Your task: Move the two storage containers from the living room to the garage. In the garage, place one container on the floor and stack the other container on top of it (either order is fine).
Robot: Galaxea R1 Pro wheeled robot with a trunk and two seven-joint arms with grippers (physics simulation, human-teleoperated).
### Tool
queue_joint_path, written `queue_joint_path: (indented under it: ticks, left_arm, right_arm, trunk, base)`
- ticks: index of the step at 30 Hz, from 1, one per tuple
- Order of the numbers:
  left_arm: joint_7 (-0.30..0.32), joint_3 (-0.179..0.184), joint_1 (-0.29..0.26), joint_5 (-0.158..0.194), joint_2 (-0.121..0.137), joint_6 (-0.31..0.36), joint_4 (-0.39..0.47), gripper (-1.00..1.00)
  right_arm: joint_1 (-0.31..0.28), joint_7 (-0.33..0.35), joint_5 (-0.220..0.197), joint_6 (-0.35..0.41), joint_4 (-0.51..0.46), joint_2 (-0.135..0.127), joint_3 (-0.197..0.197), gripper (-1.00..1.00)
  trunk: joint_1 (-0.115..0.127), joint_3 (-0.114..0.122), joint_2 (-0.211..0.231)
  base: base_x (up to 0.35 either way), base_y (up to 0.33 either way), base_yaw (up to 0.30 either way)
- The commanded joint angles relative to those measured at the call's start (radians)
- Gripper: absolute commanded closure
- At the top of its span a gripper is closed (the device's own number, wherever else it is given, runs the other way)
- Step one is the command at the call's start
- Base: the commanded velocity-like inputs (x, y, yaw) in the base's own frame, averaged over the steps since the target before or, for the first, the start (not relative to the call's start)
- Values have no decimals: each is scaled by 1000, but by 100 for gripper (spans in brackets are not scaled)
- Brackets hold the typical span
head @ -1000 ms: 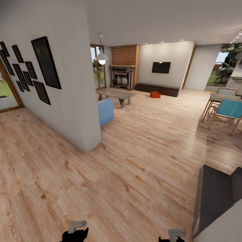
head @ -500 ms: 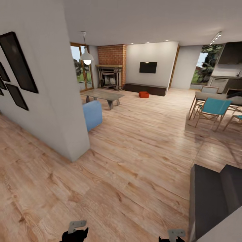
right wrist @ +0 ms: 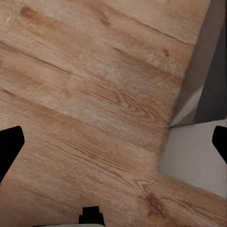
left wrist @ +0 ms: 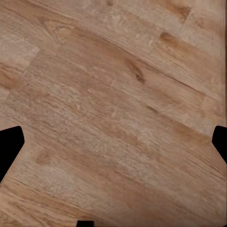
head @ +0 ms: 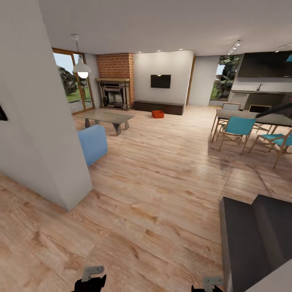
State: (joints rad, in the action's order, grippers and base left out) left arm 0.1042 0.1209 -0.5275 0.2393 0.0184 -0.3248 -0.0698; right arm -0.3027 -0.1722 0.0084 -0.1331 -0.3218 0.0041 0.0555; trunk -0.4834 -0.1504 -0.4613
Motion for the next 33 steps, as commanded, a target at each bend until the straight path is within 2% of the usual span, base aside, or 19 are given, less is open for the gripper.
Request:
queue_joint_path:
  ticks: [1, 10, 21, 33]
  left_arm:
    - [6, 8, -2, 11, 1, -7, -5, -100]
    - [6, 8, -2, 11, 2, -7, -5, -100]
    - [5, 7, -2, 12, 2, -6, -4, -100]
    - [5, 6, -2, 11, 1, -7, -4, -100]
  right_arm:
    - [-1, -7, 1, -2, 1, 0, 6, -100]
    - [-1, -7, 1, -2, 1, 0, 6, -100]
    - [-1, -7, 1, -2, 1, 0, 6, -100]
    - [-1, -7, 1, -2, 1, 1, 6, -100]
  trunk:
    - [-1, -2, -2]
    - [-1, -2, -2]
    - [-1, -2, -2]
    - [-1, -2, -2]
  base:
    - [329, 102, -256]
    - [329, 113, -211]
    - [329, 113, -15]
    - [329, 11, 0]
